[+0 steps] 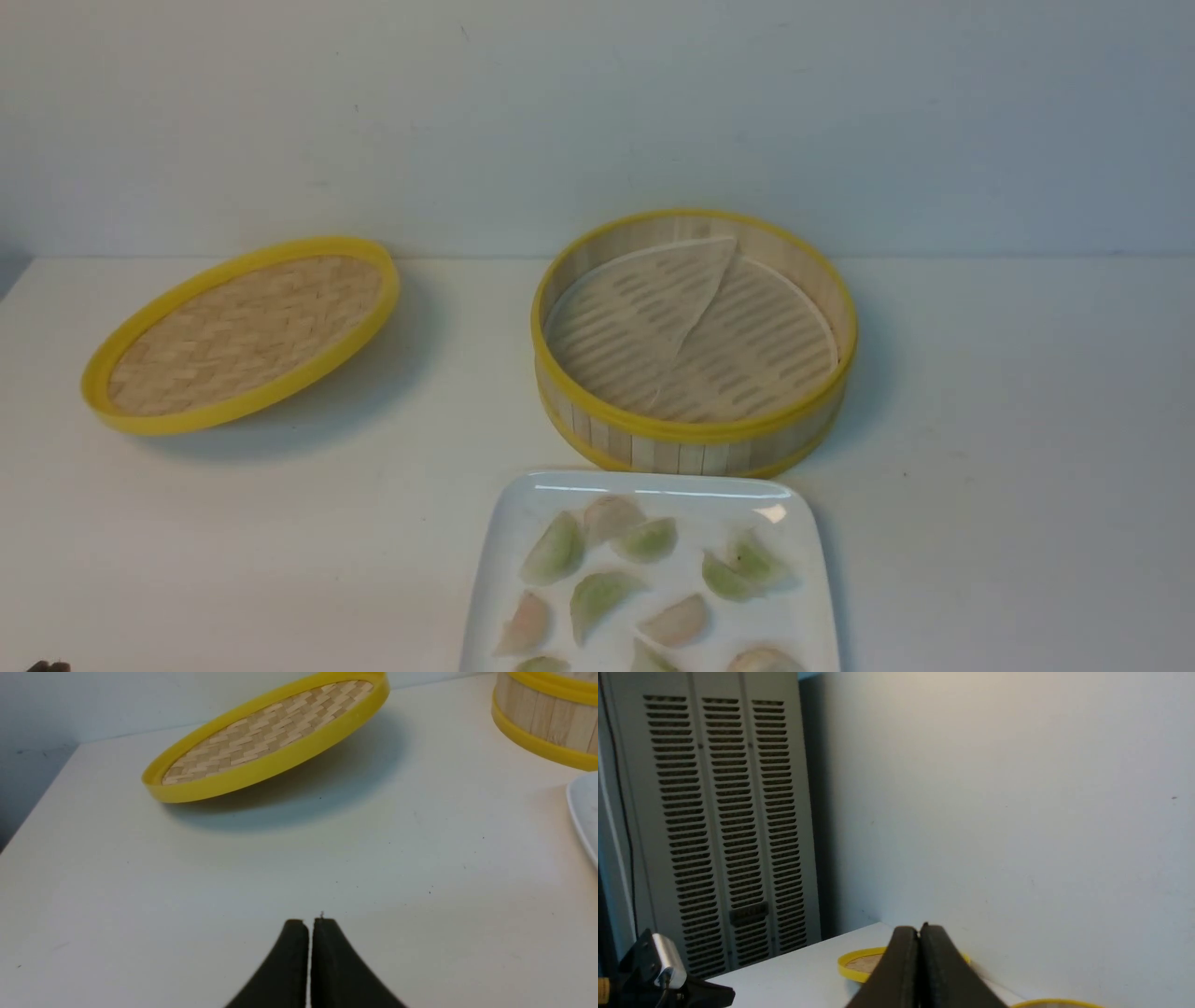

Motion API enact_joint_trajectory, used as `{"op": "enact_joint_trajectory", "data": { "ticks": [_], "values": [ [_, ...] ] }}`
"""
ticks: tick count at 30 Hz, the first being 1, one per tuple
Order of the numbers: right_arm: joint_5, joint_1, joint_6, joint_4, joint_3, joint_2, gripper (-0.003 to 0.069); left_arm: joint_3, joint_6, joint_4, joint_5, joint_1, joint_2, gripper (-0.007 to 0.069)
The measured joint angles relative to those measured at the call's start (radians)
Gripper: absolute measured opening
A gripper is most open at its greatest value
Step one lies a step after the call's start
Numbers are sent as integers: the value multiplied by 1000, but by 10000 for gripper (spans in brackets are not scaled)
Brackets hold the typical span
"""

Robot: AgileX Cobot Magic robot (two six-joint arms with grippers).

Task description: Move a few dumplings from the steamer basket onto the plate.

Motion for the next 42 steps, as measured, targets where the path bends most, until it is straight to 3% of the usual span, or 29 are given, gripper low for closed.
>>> {"op": "enact_joint_trajectory", "data": {
  "ticks": [6,8,11,12,13,18,24,32,42],
  "values": [
    [0,-3,-35,52,0,-1,-15,0,0,0,0,0,0,-6],
    [0,-45,-43,46,8,-9,-15,0,0,0,0,0,0,-6],
    [0,-209,-43,12,48,-17,-15,0,0,0,0,0,0,-6],
    [0,-221,-43,6,52,-17,-15,0,0,0,0,0,0,-6],
    [0,-333,-43,-25,95,-17,-15,0,0,0,0,0,0,-6],
    [-12,-617,-43,-84,248,-17,-15,0,0,0,0,0,0,-6],
    [-16,-840,-43,-89,462,-28,-15,0,0,0,0,0,0,-6],
    [-67,-868,-43,-44,710,-198,-15,0,0,0,0,0,0,-6],
    [-134,-870,-38,-20,727,-203,-15,0,0,0,0,1,-1,-6]
  ]
}}
